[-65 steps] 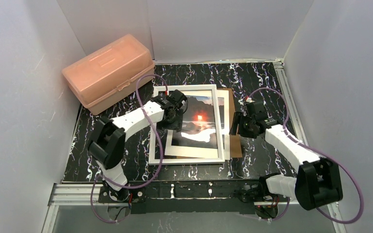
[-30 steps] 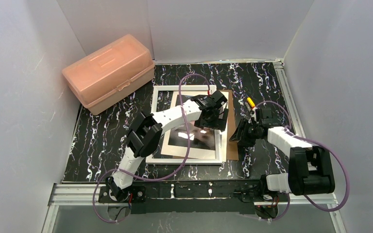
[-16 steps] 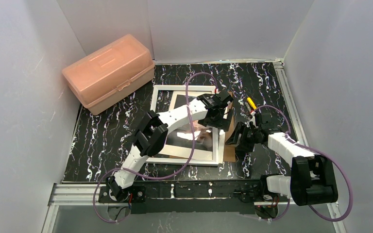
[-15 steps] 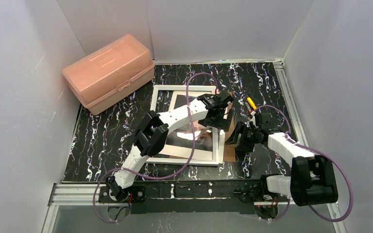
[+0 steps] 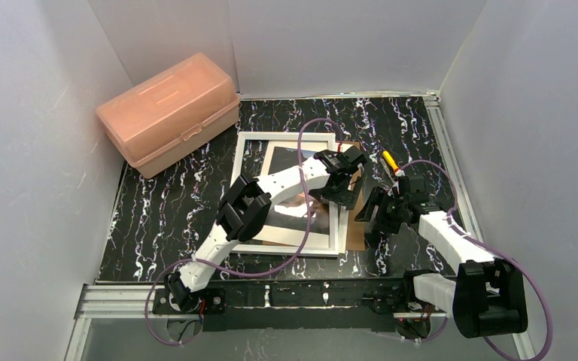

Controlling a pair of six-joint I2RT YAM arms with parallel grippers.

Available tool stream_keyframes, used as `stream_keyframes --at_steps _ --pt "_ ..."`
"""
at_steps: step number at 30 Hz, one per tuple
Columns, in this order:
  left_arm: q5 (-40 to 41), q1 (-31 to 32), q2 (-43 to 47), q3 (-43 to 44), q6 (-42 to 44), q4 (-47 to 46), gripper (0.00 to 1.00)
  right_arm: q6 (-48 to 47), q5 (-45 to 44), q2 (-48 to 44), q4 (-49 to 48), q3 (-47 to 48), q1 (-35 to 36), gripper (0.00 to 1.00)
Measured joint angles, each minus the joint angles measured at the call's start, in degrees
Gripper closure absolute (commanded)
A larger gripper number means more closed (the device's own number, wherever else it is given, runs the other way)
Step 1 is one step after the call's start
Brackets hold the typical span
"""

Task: Take the photo out of the frame
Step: Remove the photo frame item from the photo frame.

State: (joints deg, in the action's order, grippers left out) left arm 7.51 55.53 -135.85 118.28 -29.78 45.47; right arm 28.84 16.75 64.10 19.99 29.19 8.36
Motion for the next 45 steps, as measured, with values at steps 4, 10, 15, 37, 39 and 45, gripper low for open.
stream_keyframes --at_steps 4,10,15,37,39,45 --pt "0.0 0.3 -0.4 0.4 0.1 0.0 0.02 0.0 -0.4 -0.3 0.0 -0.1 0.0 0.23" --pt "0.4 0.5 -0.6 0.4 0.1 0.0 0.02 0.0 -0.6 -0.3 0.0 -0.1 0.0 0.23" --pt "0.4 0.6 -0.6 0.4 -0.1 0.0 0.02 0.0 -0.5 -0.4 0.0 -0.2 0.0 0.22" --pt "8.3 3.1 -2.2 2.8 -6.4 2.5 0.04 0.1 -1.2 -2.2 0.2 -1.0 0.0 0.19" --pt "9.0 3.4 -2.7 3.8 -6.4 3.4 0.03 0.1 -1.3 -2.4 0.2 -1.0 0.0 0.19" --pt "11.5 4.3 -3.5 5.5 -7.0 5.2 0.12 0.1 -1.5 -2.7 0.3 -1.0 0.0 0.18"
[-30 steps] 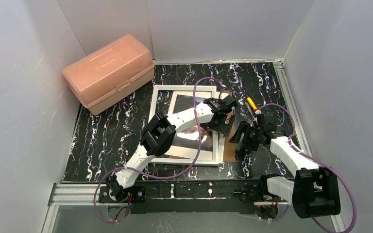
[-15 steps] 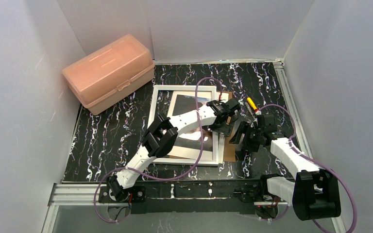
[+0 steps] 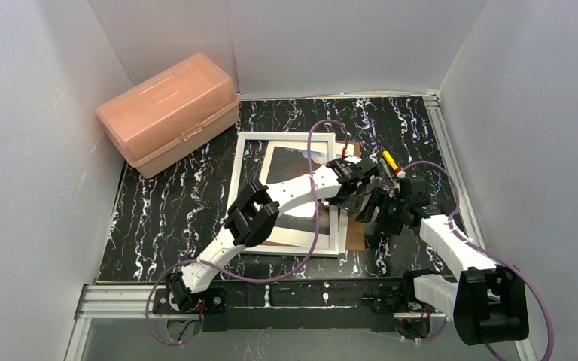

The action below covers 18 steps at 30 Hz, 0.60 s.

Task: Take the photo out of the frame
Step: Remove the photo frame item from the photo frame.

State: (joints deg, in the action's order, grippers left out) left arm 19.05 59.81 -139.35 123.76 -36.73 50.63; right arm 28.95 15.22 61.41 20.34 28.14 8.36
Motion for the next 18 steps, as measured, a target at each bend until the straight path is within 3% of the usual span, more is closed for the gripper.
stream_keyframes --at_steps 7,15,18 --pt "3.1 1.0 0.0 -0.1 -1.2 1.1 0.37 0.0 -0.2 -0.3 0.2 -0.7 0.0 0.19" --pt "2.8 1.0 2.1 -4.2 -1.6 -0.7 0.74 -0.1 -0.5 -0.3 0.2 -0.9 0.0 0.20" --pt "2.5 1.0 2.5 -5.0 -1.9 -1.3 0.78 -0.2 -0.6 -0.3 0.2 -0.9 0.0 0.21"
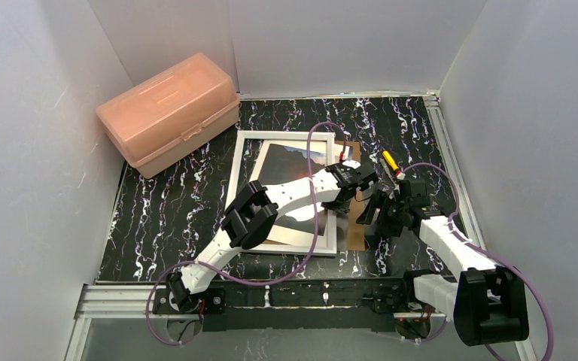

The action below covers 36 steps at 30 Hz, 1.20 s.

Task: Take the photo out of the frame
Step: Remove the photo frame item from the photo frame.

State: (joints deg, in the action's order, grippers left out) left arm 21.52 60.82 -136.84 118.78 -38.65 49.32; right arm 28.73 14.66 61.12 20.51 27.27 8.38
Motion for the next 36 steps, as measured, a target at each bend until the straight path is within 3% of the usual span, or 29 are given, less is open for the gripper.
stream_keyframes --at_steps 4,9,20,27,31,36 --pt "0.3 -0.2 0.2 -0.2 0.3 0.4 0.79 -0.2 0.0 0.0 0.0 0.0 0.0 0.20" --pt "1.0 -0.6 1.0 -1.6 0.6 1.0 0.79 -0.4 -1.1 0.0 0.0 0.0 0.4 0.11" --pt "1.4 -2.2 5.5 -8.8 1.9 2.8 0.79 -0.7 -3.3 3.1 -0.1 2.5 4.6 0.14" --pt "1.4 -3.3 9.0 -14.8 2.9 3.0 0.73 -0.5 -3.4 4.5 -0.1 3.3 7.0 0.14" --pt "1.2 -3.7 10.5 -17.0 3.9 1.9 0.66 -0.4 -3.4 4.7 -0.1 3.3 7.8 0.13" --pt "1.4 -3.7 12.3 -17.7 5.9 1.7 0.43 -0.3 -3.7 4.9 -0.1 3.3 8.0 0.12"
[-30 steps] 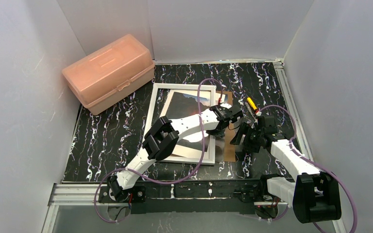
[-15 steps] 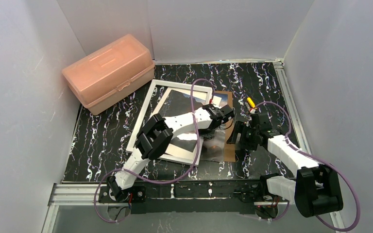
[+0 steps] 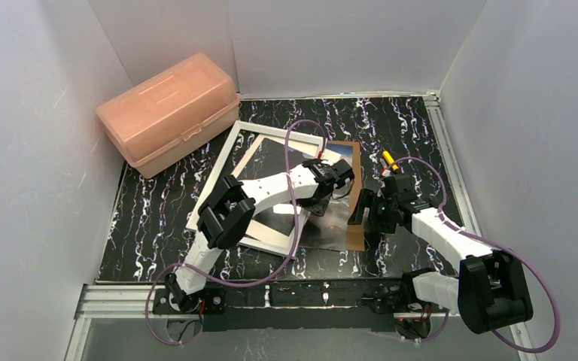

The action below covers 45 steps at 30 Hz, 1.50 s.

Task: Take the photo out of the frame
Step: Remove the photo frame item from the photo frame.

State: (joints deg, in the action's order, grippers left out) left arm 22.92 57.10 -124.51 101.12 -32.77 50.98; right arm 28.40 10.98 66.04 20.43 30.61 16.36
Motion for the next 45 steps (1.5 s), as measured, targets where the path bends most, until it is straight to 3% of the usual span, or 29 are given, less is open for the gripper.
stream_keyframes --at_steps 5,13,18,22,32,45 --pt "-1.6 0.0 4.2 -1.5 2.3 -1.4 0.32 0.0 -0.3 0.0 0.1 0.0 0.1 0.15" --pt "-8.1 0.7 14.2 -9.0 5.6 -6.6 0.30 0.2 1.6 -0.9 2.4 0.0 0.1 0.15" --pt "-13.0 1.8 21.4 -16.4 8.1 -11.3 0.29 0.2 1.2 -6.0 7.9 1.1 0.2 0.27" --pt "-16.0 3.3 25.5 -21.4 11.7 -15.3 0.25 1.6 3.2 -7.4 10.1 3.1 0.2 0.29" --pt "-20.1 8.0 28.6 -30.3 23.3 -25.8 0.24 8.4 13.3 -7.8 8.4 1.2 0.3 0.27" --pt "-19.5 7.8 31.6 -37.3 25.3 -33.2 0.21 11.0 17.9 -1.6 -0.9 -5.1 1.4 0.29"
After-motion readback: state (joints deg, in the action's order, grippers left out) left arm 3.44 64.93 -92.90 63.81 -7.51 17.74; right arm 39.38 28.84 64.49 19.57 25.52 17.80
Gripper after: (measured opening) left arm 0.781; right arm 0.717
